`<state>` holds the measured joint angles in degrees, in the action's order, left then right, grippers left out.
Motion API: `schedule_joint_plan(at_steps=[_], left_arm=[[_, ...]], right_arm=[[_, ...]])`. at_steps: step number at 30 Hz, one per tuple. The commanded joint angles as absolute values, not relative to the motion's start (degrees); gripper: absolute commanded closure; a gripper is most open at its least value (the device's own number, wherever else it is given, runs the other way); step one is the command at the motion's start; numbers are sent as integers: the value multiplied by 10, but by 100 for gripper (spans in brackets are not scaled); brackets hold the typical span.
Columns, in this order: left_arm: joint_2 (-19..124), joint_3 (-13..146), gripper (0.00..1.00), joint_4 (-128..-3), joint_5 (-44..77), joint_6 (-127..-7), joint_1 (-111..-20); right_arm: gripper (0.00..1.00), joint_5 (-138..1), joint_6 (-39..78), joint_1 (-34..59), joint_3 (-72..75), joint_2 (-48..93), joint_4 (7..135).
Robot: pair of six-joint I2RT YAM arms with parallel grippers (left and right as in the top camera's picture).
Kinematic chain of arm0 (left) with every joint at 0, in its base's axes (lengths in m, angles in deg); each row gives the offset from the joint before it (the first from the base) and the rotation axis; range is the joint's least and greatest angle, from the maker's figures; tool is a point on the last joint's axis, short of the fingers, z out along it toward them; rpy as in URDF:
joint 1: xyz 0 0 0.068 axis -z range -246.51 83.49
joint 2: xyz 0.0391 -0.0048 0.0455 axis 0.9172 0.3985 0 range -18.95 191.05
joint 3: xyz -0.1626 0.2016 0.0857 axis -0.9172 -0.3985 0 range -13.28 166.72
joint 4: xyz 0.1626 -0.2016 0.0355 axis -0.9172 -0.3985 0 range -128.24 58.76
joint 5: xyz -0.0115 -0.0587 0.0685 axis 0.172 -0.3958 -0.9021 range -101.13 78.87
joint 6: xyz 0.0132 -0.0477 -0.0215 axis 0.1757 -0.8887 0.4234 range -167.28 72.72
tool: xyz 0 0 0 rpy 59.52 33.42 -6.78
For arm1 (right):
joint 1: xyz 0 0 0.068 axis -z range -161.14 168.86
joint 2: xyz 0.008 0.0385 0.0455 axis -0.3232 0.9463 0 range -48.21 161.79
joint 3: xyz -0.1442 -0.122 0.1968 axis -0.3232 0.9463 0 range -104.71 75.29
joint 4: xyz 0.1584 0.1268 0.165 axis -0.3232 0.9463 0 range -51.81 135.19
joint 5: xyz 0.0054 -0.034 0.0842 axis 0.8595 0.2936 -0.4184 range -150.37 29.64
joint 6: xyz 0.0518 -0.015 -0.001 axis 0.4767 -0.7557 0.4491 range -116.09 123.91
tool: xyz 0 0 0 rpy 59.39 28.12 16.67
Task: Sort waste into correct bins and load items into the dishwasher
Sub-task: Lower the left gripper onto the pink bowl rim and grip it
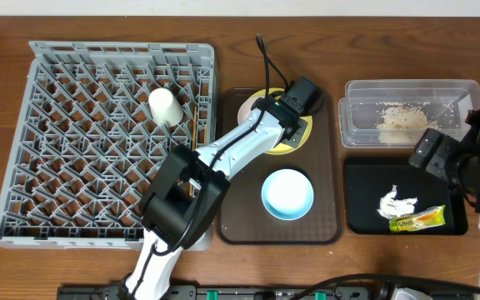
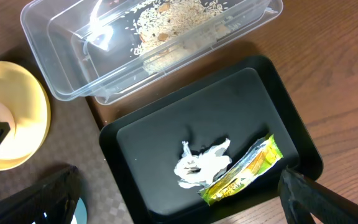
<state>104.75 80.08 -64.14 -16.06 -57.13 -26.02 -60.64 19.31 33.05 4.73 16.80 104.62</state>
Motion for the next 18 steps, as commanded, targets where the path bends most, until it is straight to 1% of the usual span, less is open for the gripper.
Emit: schedule_joint_plan(at_steps=[1,5,13,17,18], left_arm=[[1040,803,92,-657,-164,-568,-265],[977,804,92,-686,-120,-582,-266],[794,804,92,-758,-25,-591,-270],[705,804,92,-802,-15,-592,-302],[697,804,90,-807,-11,-592,-309]], right_arm=[[1,-606,193,335,40,166,1047],[1,-606,193,335,40,166,1047],[1,-606,193,335,40,166,1047],[1,-606,193,335,40,166,1047],[1,-606,193,335,40,166,1047]])
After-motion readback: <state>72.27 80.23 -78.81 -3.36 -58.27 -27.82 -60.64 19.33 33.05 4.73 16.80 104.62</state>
